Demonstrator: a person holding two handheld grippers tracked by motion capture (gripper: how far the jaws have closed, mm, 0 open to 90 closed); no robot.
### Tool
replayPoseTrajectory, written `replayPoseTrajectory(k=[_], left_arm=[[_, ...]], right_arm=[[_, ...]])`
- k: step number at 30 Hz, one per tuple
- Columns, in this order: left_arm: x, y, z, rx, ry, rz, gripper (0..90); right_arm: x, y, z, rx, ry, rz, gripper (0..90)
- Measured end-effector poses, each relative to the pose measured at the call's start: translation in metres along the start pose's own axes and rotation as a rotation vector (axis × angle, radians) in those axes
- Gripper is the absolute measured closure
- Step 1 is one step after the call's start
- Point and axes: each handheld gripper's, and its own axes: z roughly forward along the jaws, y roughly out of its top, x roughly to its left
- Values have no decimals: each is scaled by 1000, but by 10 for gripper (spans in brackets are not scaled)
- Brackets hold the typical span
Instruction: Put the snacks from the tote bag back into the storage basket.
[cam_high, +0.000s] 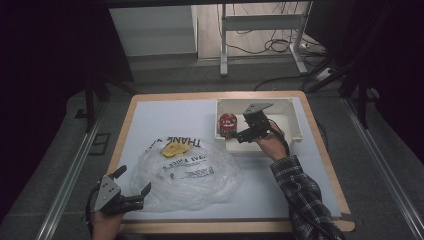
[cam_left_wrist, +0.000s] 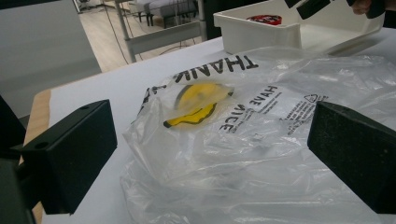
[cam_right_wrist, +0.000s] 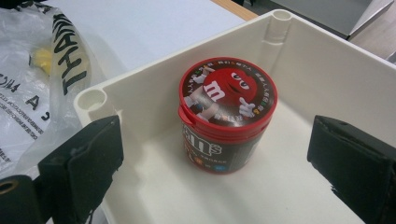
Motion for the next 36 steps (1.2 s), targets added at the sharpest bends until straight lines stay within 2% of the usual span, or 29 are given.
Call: replayPoseTrajectory(k=[17, 32, 36], left_arm=[[0, 0, 0, -2, -2, -2, 12], [0, 0, 0, -2, -5, 0, 12], [0, 0, 0, -3, -5, -1, 12]], right_arm=[[1, -6, -6, -42, 13, 56, 24], [6, -11, -13, -47, 9, 59, 11], [8, -12, -15, -53, 9, 46, 9]])
